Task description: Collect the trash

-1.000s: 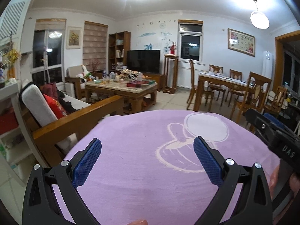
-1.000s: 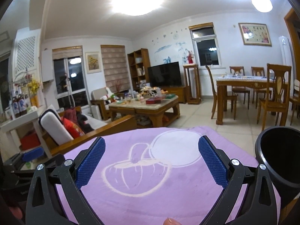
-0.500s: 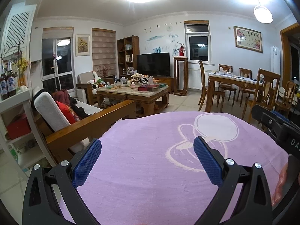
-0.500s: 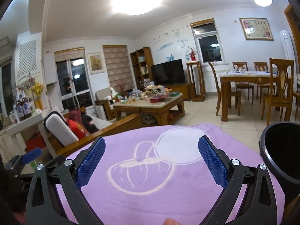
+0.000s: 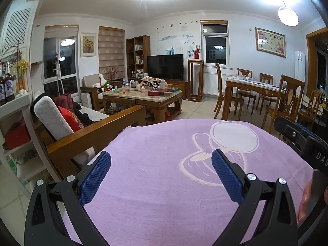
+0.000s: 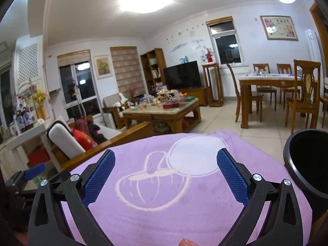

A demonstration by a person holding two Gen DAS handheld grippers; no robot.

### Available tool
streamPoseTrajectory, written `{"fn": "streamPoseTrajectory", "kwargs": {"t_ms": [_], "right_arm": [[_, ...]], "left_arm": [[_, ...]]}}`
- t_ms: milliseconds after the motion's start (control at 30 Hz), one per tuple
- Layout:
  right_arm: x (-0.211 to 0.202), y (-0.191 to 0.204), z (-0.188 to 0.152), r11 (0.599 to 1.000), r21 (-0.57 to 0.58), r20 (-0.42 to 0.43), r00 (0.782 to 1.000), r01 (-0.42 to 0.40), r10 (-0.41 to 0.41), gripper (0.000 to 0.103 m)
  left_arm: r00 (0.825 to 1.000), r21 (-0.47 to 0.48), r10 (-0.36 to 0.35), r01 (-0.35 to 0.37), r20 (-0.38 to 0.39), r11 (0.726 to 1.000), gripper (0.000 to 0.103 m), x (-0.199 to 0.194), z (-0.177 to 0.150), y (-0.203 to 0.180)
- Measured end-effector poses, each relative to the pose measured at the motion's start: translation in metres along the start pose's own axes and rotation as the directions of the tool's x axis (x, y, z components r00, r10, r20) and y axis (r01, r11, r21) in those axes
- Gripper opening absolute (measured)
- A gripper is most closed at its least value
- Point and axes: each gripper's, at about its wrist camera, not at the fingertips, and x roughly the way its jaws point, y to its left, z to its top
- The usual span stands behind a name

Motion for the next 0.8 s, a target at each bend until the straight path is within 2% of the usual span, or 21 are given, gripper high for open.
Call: {"fn": "streamPoseTrajectory", "kwargs": {"t_ms": [800], "right_arm": [[0.0019,-0.0059,-0.0035,1.000,0.003,-0.017,1.000,-0.001,0.001,0.098]], "left_arm": [[1.000,0.015,-0.005,0.005,-0.005,1.000,0.098,-0.0007,-0.0012,-0.0048]]}}
